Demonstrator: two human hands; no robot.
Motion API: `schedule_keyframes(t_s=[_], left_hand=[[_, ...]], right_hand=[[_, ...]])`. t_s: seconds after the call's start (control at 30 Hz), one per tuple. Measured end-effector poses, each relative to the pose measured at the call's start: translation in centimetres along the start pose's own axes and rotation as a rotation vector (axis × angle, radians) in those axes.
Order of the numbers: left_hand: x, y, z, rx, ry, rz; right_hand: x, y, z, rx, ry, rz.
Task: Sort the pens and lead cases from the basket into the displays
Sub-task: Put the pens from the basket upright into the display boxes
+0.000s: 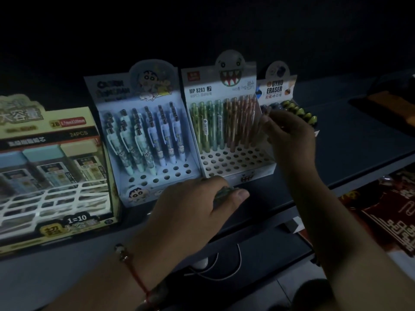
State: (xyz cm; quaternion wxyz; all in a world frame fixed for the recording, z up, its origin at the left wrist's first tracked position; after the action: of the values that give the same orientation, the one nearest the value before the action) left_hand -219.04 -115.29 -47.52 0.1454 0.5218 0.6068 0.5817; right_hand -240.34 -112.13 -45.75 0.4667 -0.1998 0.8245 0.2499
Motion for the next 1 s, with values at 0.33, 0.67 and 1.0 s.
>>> schedule_keyframes(t_s=[0.33, 0.67, 1.0], left_hand=[[-0.6, 0.0, 0.0, -0.007, 0.020, 0.027], [-0.9, -0.2, -0.1, -0.019, 0.033, 0.014], [-0.9, -0.6, -0.1, -0.028, 0.025, -0.013]], right_hand=[[0.6, -0.2, -1.2, 0.041, -0.017, 0.053], [0.9, -0.5, -1.9, 0.068, 0.042, 0.274], [2.4, -0.6, -1.5, 0.038, -0.039, 0.200]])
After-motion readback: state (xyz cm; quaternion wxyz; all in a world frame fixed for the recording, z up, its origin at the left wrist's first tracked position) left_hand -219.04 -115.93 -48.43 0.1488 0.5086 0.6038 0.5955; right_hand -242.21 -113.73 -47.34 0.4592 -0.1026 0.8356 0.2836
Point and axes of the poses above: each hand's wrist, its own z-axis away from the middle knuckle, its own y-axis out of the back of the hand, x = y × z, the point moved 10 cm from there along -z, towards the middle knuckle, and after that the axes turned 3 degrees about -x, right-handed, at the moved point
